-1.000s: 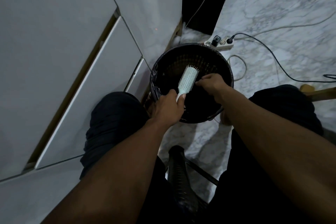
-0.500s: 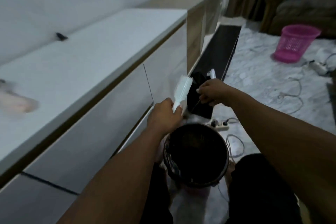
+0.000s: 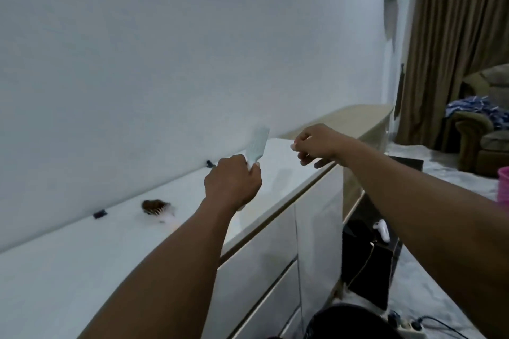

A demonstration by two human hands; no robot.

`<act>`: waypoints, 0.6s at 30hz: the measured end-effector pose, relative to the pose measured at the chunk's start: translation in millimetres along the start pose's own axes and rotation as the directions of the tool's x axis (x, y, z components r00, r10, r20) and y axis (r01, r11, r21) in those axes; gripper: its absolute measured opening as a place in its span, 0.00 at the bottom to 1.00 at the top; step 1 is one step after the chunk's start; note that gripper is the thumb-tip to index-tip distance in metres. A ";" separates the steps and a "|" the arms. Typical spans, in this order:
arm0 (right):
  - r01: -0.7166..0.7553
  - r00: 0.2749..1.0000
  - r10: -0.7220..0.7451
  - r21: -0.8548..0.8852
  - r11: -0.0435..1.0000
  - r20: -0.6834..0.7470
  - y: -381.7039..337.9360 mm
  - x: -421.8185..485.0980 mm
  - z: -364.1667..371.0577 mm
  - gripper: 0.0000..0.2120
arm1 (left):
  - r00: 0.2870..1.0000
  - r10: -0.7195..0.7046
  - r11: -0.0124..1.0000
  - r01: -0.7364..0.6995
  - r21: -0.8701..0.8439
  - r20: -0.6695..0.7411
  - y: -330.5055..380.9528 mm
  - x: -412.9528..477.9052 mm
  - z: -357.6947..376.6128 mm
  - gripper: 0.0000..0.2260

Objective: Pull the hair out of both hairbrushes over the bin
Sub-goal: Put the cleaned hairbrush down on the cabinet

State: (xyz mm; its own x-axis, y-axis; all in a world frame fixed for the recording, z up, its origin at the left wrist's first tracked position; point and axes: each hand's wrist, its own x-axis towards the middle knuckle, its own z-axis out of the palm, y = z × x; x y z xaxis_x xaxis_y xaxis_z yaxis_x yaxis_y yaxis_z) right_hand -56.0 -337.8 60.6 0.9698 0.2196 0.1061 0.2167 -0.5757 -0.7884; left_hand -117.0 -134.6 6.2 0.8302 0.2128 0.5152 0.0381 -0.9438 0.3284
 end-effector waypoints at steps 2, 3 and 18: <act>0.045 0.998 -0.045 -0.005 0.999 0.037 -28.5 7.4 17.2 0.13 | 0.997 -0.063 0.997 0.065 0.036 -0.039 -24.1 1.1 -21.6 0.16; 0.069 0.996 -0.068 -0.006 0.998 0.058 -42.1 10.9 28.5 0.13 | 0.994 -0.098 0.993 0.101 0.054 -0.054 -37.2 0.3 -31.3 0.16; 0.298 0.906 -0.240 -0.124 0.947 0.349 -117.9 38.0 235.8 0.12 | 0.879 -0.466 0.852 0.477 0.216 -0.106 -211.9 -57.6 -63.2 0.15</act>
State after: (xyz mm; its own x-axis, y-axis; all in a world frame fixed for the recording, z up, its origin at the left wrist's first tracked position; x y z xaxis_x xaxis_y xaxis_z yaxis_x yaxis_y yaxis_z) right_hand -71.1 -75.9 14.8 0.7874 0.6121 0.0732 0.5080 -0.5769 -0.6397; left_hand -208.1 69.1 -43.1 0.6527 0.6533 0.3837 0.5488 -0.7568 0.3550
